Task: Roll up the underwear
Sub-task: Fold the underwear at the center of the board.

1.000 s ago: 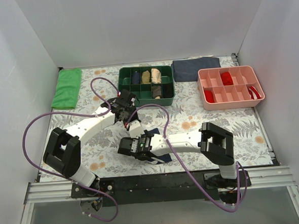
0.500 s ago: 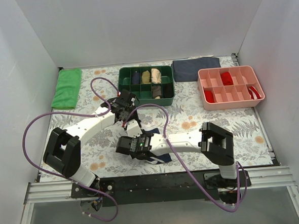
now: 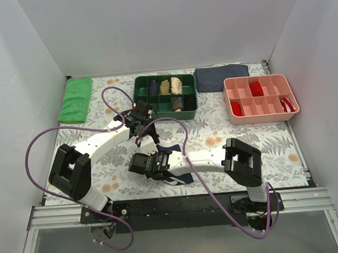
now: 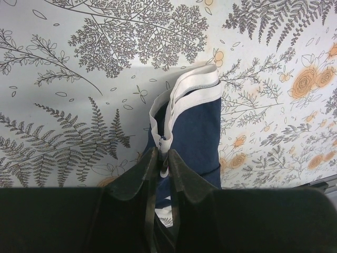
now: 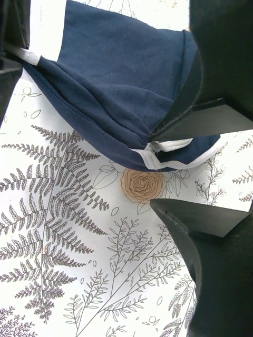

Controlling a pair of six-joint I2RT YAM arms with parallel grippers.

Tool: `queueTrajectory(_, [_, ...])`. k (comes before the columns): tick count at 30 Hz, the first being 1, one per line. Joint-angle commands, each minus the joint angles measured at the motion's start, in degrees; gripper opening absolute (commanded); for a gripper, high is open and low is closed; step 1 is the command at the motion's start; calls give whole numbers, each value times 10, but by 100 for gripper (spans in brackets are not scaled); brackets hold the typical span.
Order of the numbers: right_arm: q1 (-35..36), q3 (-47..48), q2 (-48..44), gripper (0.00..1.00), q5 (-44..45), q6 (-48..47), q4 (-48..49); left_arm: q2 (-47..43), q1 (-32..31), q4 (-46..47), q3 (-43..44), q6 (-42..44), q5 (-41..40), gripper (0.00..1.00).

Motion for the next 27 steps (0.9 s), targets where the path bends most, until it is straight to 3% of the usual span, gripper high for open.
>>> queueTrajectory(1, [-13, 14, 9, 54, 16, 5, 14, -17, 0, -3, 17, -5, -6, 15])
queueTrajectory(15, [-32, -8, 2, 43, 15, 16, 13, -14, 0, -2, 18, -2, -1, 15])
queueTrajectory(17, [-32, -12, 0, 33, 18, 15, 16, -17, 0, -1, 16, -4, -1, 15])
queueTrajectory(23, [-36, -14, 2, 29, 15, 16, 13, -17, 0, -1, 13, -3, -1, 15])
queueTrajectory(27, [-38, -22, -4, 17, 19, 22, 10, -18, 0, -2, 16, -2, -1, 15])
